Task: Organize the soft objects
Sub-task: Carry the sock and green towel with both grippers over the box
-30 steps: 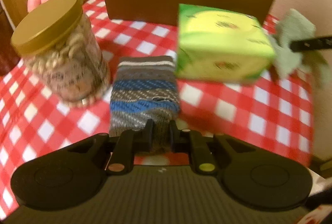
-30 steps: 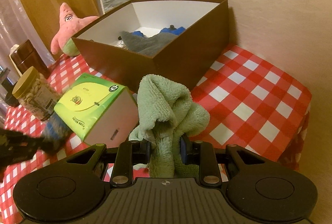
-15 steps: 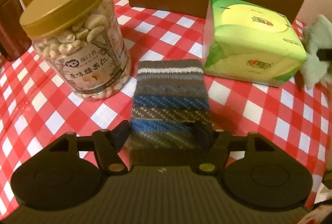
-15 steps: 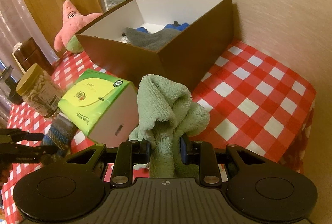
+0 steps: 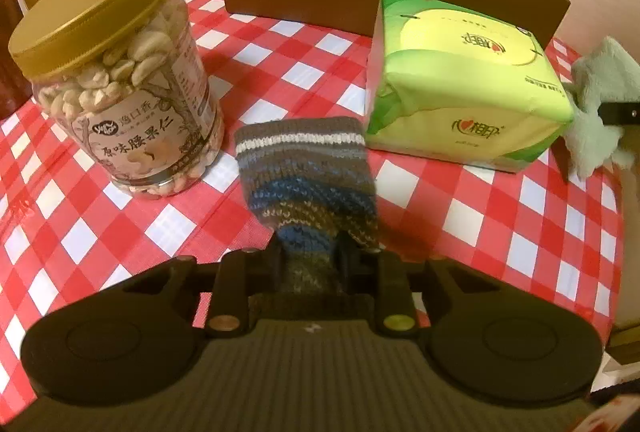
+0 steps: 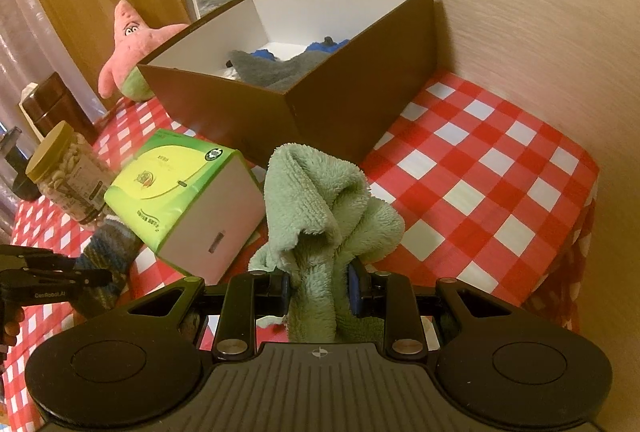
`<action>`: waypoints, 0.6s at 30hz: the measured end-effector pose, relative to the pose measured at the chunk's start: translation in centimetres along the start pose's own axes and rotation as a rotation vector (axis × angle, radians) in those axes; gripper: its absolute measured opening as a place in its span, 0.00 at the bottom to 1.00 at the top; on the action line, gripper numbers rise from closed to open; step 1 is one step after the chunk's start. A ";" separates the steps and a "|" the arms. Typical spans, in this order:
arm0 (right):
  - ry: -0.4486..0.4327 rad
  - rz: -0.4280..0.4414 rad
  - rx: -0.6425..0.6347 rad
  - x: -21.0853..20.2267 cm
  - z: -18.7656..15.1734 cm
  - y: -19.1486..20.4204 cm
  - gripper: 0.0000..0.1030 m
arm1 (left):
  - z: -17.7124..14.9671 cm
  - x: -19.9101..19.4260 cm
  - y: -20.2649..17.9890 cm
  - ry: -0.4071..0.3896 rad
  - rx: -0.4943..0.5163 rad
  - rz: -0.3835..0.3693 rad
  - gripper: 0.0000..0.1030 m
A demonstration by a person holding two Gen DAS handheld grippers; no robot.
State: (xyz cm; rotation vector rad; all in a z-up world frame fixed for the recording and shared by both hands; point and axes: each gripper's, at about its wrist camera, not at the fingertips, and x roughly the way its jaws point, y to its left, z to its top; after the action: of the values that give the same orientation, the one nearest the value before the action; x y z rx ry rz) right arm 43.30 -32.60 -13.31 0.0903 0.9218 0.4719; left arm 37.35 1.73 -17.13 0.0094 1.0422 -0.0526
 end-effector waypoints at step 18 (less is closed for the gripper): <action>-0.053 0.026 -0.045 -2.4 1.8 -0.5 0.27 | 1.4 -6.5 -1.5 -0.111 0.010 0.081 0.19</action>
State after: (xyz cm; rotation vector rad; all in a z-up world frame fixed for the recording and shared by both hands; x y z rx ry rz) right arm 43.70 -33.89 -10.57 0.0742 0.8584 0.5118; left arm 35.25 0.41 -10.78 0.0569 0.9299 0.0151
